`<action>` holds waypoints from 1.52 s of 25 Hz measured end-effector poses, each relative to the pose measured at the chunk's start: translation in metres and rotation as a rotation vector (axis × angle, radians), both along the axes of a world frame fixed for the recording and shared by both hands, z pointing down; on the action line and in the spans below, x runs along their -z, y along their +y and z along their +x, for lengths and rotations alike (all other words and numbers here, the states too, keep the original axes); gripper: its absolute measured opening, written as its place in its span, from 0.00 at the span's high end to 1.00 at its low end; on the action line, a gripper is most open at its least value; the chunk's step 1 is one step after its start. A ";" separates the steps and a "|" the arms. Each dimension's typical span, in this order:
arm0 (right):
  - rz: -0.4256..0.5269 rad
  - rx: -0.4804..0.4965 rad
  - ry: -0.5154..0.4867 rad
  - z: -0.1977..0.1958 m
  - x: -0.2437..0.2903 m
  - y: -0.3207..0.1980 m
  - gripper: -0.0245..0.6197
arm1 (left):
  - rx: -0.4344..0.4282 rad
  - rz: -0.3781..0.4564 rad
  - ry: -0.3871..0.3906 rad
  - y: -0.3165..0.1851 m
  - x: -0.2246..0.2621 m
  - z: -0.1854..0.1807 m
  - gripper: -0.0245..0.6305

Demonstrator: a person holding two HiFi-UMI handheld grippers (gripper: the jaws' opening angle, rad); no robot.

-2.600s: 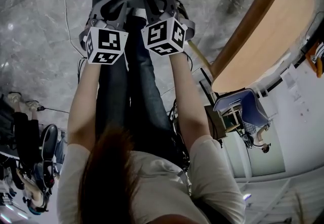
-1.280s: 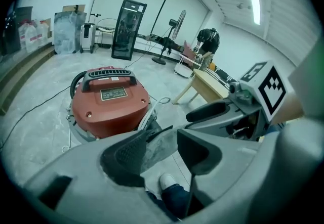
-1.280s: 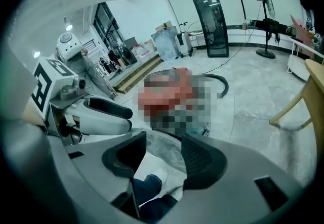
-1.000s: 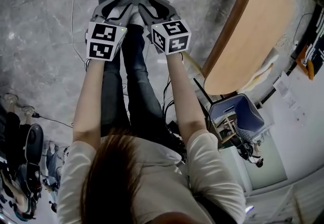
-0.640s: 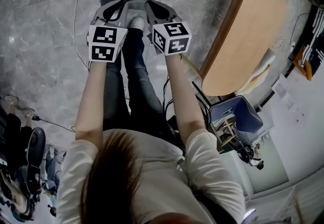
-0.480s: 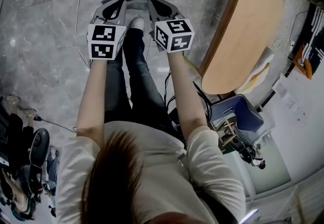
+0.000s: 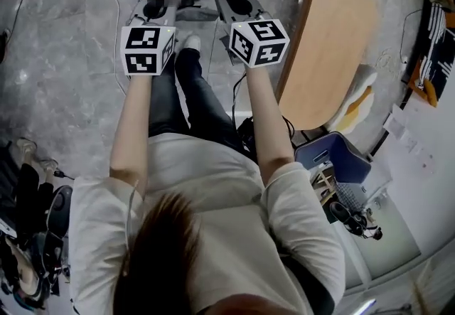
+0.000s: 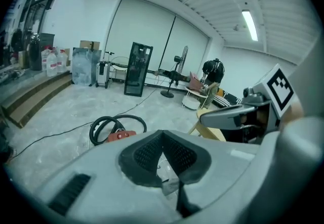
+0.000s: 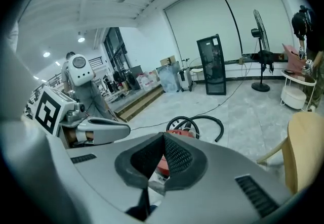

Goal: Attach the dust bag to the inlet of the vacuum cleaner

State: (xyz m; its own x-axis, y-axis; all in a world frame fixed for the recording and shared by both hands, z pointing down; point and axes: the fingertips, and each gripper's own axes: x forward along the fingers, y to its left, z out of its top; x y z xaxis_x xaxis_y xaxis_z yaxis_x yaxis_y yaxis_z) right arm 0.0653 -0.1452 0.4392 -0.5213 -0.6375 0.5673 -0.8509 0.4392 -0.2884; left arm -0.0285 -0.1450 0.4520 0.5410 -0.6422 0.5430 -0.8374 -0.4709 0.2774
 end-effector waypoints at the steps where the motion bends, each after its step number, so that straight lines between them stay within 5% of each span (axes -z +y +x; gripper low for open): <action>1: 0.016 0.004 -0.002 0.001 0.012 -0.001 0.96 | 0.002 0.011 0.003 -0.001 0.011 0.001 0.94; 17: 0.194 0.074 0.025 0.019 0.157 0.029 0.96 | 0.047 0.129 0.092 0.016 0.138 0.009 0.93; 27: 0.293 0.030 -0.024 0.043 0.232 0.056 0.96 | 0.024 0.201 0.152 0.038 0.223 0.028 0.94; 38: 0.362 0.013 -0.053 0.071 0.285 0.094 0.96 | 0.002 0.351 0.129 0.072 0.292 0.042 0.94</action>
State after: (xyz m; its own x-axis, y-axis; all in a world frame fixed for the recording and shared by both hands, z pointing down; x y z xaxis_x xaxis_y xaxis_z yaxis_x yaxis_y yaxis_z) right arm 0.1366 -0.0515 0.1543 -0.5527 -0.7855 0.2783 -0.8330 0.5310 -0.1555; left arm 0.0133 -0.0732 0.1599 0.5890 -0.7783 0.2174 -0.8073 -0.5544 0.2025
